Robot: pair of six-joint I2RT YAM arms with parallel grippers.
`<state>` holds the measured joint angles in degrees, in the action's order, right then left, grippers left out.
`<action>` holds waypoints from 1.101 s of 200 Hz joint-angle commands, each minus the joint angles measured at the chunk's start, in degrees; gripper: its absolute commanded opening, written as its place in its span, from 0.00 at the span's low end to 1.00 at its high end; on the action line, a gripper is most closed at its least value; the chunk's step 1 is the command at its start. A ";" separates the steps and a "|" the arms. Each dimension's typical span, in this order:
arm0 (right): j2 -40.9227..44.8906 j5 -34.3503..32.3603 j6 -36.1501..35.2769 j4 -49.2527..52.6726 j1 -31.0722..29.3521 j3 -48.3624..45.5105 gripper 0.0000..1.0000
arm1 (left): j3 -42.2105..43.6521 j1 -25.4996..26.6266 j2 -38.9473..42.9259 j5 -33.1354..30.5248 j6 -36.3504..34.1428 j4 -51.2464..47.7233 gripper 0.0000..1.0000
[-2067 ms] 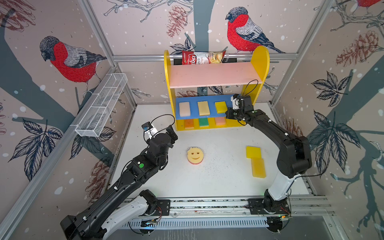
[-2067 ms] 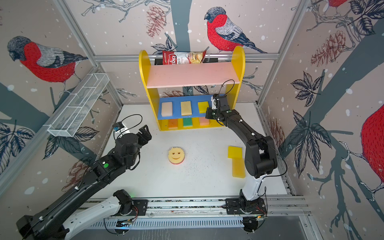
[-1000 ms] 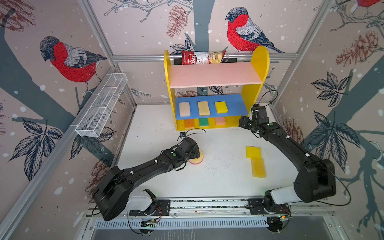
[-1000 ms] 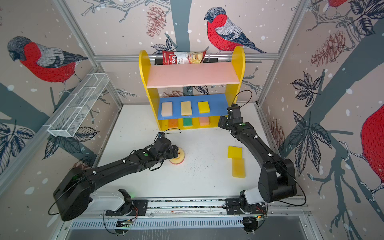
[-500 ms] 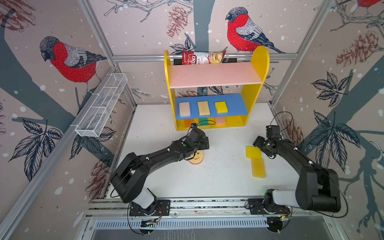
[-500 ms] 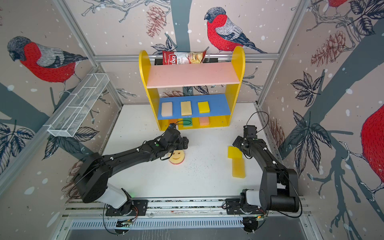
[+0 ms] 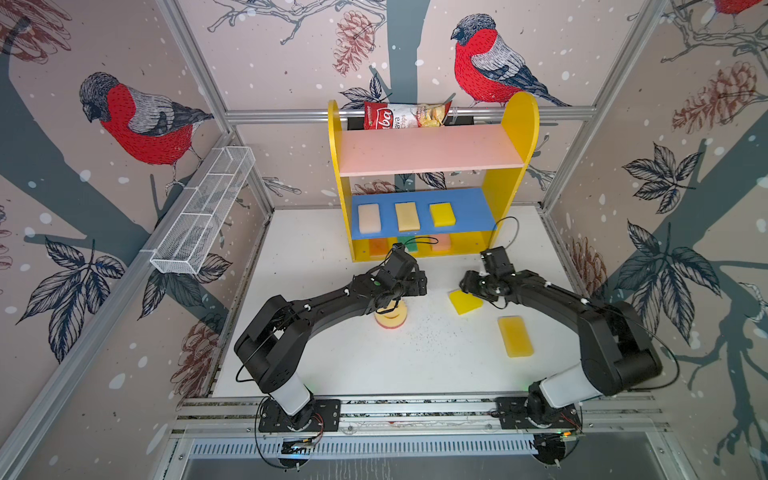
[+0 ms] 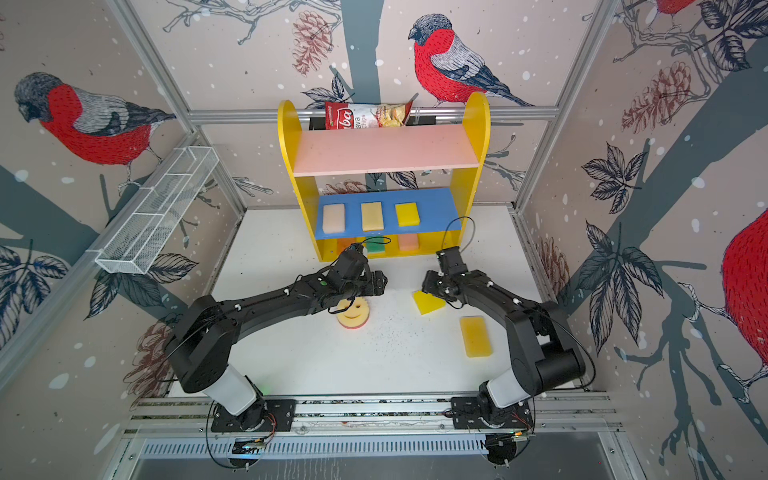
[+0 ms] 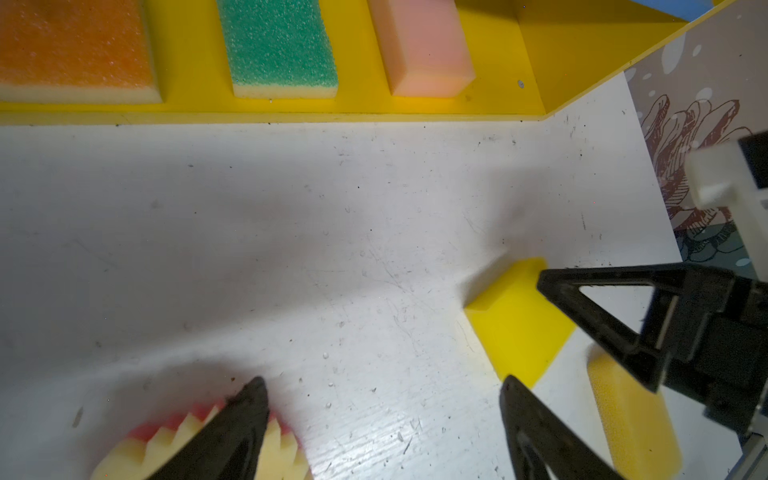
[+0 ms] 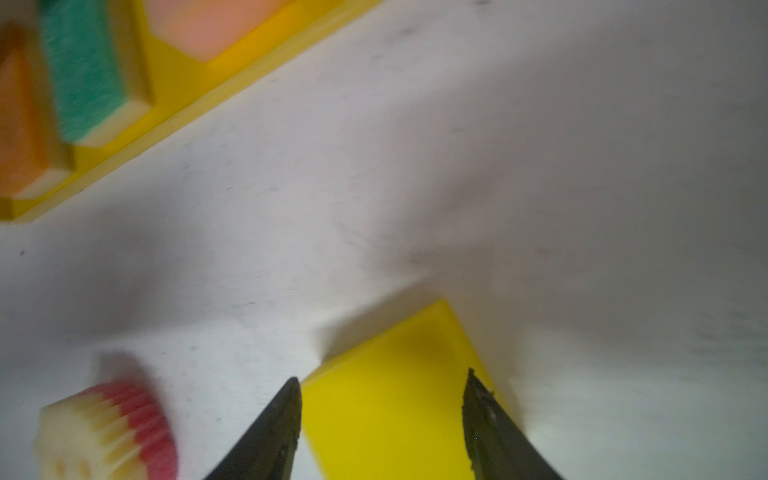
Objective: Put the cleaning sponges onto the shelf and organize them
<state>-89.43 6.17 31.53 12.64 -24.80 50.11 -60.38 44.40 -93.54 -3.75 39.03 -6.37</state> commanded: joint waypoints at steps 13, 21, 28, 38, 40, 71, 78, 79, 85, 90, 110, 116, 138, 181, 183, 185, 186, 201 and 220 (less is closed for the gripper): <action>-3.96 -1.28 -2.77 -2.52 -7.07 5.86 0.65 | 1.47 -0.46 2.23 -1.47 -0.08 -0.68 0.86; -3.67 -1.97 -3.13 -2.10 -7.24 6.54 0.66 | 1.87 -0.60 2.54 -2.02 0.17 -0.66 0.86; -2.83 -2.61 -3.24 -1.34 -6.91 6.83 0.66 | 1.94 -0.84 2.69 -2.05 0.26 -1.01 0.86; -0.82 -4.08 -3.40 0.13 -6.09 6.70 0.67 | 1.83 -1.14 2.57 -1.37 0.13 -1.12 0.86; -0.30 -4.44 -3.40 0.35 -5.89 6.50 0.66 | 1.78 -1.16 2.53 -1.20 -0.01 -1.04 0.86; 9.50 -6.15 -0.98 4.20 0.06 0.12 0.66 | 0.38 -1.16 0.40 0.97 -1.66 1.15 0.86; 11.29 -5.46 0.01 5.02 1.78 -1.95 0.66 | -0.18 -1.18 -0.49 2.31 -1.76 1.97 0.82; 11.51 -5.38 0.15 5.15 1.99 -2.25 0.66 | -0.27 -1.17 -0.67 2.54 -1.80 2.15 0.81; 12.63 -4.37 0.96 5.86 3.42 -3.81 0.64 | -0.66 -1.16 -1.51 4.10 -1.85 3.12 0.76; 13.27 -3.28 1.30 6.36 4.39 -5.22 0.63 | -1.02 -1.10 -2.40 5.29 -1.80 4.15 0.73; 14.70 0.04 1.90 6.33 5.36 -9.74 0.51 | -2.56 -0.59 -5.91 8.67 -1.16 6.37 0.61; 14.95 0.59 2.38 5.86 4.99 -10.74 0.48 | -3.08 -0.46 -6.61 8.97 -0.91 6.28 0.60; 14.15 2.70 4.27 2.96 3.18 -12.86 0.40 | -3.35 0.03 -7.56 8.82 -1.12 6.44 0.64; 2.30 5.45 3.02 -4.94 2.32 -5.95 0.45 | -1.64 -0.05 -6.00 6.36 -0.95 5.71 0.67; 1.40 5.61 2.82 -5.16 2.26 -5.19 0.45 | -1.60 -0.09 -5.97 6.25 -0.96 5.57 0.67; 0.67 5.80 2.61 -5.24 2.24 -4.31 0.46 | -1.59 -0.04 -5.85 6.15 -0.90 5.51 0.67; 0.22 5.88 2.50 -5.29 2.23 -3.92 0.46 | -1.58 -0.03 -5.81 6.09 -0.89 5.41 0.68; -4.83 5.95 1.77 -5.26 1.23 2.41 0.46 | -1.73 -0.09 -5.12 5.30 -0.79 3.93 0.69; -8.06 5.39 0.44 -5.35 -1.12 7.75 0.50 | -0.18 -0.02 -3.66 3.94 -0.66 4.27 0.69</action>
<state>-94.70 10.85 34.17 9.78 -23.77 52.97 -61.84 44.42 -98.89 2.70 38.57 -2.66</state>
